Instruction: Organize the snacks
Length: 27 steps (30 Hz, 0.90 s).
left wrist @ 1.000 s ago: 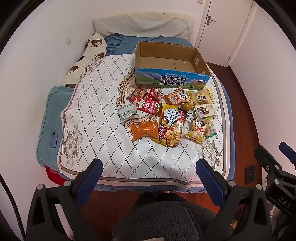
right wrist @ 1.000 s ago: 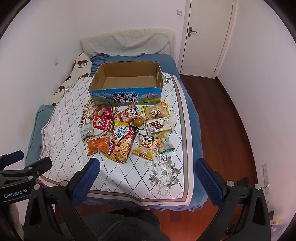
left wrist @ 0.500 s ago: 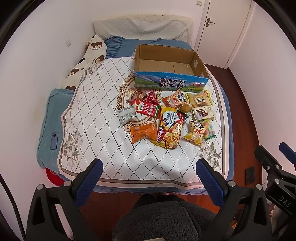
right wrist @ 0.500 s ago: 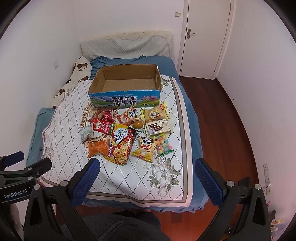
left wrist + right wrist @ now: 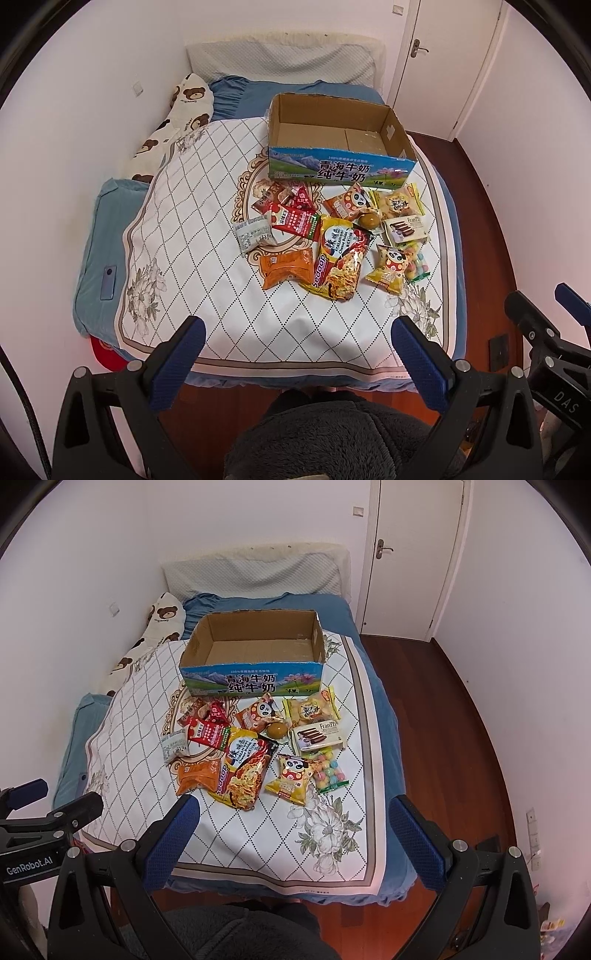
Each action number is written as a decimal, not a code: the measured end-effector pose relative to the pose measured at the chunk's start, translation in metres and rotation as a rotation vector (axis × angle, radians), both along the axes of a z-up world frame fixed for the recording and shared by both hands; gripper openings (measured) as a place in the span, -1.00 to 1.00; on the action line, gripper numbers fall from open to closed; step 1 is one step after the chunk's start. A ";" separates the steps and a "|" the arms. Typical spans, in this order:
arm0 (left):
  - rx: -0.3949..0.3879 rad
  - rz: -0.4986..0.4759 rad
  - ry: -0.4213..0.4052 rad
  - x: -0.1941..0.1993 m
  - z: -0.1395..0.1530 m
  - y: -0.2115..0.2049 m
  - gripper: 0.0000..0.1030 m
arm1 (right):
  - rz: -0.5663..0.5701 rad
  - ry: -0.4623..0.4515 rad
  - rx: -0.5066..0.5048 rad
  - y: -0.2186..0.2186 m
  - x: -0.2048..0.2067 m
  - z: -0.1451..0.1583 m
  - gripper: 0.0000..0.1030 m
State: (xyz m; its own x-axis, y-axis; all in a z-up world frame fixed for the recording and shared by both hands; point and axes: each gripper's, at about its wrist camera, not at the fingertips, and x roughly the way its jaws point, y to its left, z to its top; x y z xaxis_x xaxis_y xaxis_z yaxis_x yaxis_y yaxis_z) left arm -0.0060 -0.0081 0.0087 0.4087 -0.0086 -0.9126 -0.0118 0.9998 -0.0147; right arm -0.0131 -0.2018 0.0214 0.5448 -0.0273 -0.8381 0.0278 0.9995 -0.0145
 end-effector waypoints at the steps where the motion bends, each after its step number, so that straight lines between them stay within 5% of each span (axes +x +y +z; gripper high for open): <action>1: -0.001 0.000 -0.001 0.000 0.000 0.000 1.00 | 0.000 -0.001 0.000 0.000 0.001 0.001 1.00; 27: -0.010 -0.004 -0.018 -0.001 0.003 0.001 1.00 | -0.011 -0.031 -0.004 0.001 -0.003 0.002 1.00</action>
State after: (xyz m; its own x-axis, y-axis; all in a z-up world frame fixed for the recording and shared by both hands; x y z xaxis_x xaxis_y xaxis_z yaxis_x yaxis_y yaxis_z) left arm -0.0074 -0.0070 0.0119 0.4254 -0.0190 -0.9048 -0.0079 0.9997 -0.0247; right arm -0.0165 -0.2004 0.0234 0.5698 -0.0369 -0.8209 0.0395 0.9991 -0.0175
